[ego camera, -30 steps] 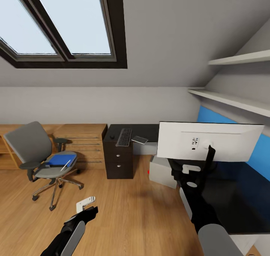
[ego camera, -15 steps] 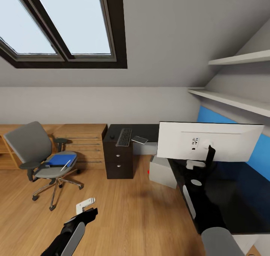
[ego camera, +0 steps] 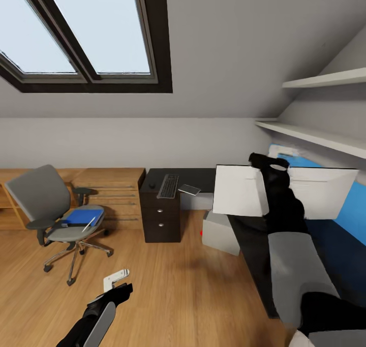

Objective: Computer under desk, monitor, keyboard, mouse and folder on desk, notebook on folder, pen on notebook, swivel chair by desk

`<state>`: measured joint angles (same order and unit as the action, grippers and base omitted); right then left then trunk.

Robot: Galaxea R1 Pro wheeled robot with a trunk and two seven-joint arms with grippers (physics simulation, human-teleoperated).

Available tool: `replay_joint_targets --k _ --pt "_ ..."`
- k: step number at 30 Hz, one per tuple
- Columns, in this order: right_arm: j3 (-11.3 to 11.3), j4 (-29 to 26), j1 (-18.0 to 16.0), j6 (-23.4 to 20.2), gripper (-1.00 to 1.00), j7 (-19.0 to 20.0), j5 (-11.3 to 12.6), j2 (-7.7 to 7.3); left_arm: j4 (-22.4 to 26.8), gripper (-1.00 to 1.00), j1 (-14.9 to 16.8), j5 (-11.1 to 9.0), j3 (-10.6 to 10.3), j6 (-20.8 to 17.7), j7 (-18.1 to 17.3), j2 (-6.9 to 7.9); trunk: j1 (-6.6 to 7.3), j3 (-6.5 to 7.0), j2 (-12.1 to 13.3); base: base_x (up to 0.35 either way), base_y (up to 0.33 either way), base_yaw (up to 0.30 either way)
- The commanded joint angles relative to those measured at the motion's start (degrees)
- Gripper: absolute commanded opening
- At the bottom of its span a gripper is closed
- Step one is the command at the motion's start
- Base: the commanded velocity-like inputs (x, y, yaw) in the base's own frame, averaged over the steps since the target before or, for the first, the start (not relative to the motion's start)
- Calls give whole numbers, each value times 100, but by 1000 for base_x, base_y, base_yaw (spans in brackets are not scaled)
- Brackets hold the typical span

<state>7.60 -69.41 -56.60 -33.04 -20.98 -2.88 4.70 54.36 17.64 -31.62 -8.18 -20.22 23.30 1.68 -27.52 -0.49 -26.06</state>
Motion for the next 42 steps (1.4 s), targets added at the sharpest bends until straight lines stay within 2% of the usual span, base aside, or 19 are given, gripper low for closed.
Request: replay_joint_targets --k 1,3,7,13,31,39,42 --pt "6 226 -203 -62 100 -58 19 8 14 100 2 -55 -24 -9 53 8 -3 -6 -7 35 0 0" --pt "4 1256 -959 -112 100 -240 258 10 33 100 2 -54 -21 -9 41 15 -3 -6 -7 175 44 0" --pt "21 1578 -1173 -102 100 -288 337 22 32 100 2 -53 -25 -13 39 15 -3 -6 -7 275 114 0" --pt "12 1678 -1195 -66 100 -274 365 89 31 100 2 -47 -57 -17 35 15 -3 -6 -7 304 155 0" --pt "-3 1679 -1085 -69 100 -266 354 76 22 100 2 -46 -68 -19 34 17 -3 -6 -7 318 26 0" --pt "-16 1776 -1082 -224 100 -300 342 57 22 100 2 -46 -63 -35 31 17 -3 -6 -7 321 0 0" --pt "-10 1785 -1086 -594 100 -315 341 57 22 100 2 -46 -62 -40 28 17 -3 -6 -7 305 0 0"
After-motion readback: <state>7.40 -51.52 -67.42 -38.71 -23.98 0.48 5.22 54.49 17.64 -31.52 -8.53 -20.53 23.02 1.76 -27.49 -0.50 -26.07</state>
